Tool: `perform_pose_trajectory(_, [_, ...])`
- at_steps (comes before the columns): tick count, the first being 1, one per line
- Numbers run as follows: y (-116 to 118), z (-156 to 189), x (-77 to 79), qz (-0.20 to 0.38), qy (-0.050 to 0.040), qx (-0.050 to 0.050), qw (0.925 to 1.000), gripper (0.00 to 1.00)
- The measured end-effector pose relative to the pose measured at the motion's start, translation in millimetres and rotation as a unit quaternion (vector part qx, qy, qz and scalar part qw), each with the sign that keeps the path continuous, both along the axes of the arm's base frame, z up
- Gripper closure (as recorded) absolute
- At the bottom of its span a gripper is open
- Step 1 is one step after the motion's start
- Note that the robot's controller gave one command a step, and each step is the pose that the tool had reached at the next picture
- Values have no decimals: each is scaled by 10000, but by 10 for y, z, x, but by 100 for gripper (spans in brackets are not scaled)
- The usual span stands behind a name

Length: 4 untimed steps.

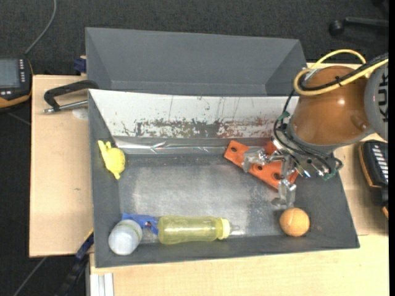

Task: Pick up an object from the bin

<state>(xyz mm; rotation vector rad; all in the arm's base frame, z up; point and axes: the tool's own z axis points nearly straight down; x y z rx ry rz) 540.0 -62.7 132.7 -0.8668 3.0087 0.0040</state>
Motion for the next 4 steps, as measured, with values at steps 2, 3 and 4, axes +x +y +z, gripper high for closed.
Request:
perform_pose_trajectory(2, [98, -250, -119, 1540, 10, -27, 9881, 0])
perform_pose_trajectory(3, [243, -298, 64, 2378, -24, -8, 9713, 0])
perform_pose_trajectory(4, [82, -414, 176, 1206, -20, -10, 9927, 0])
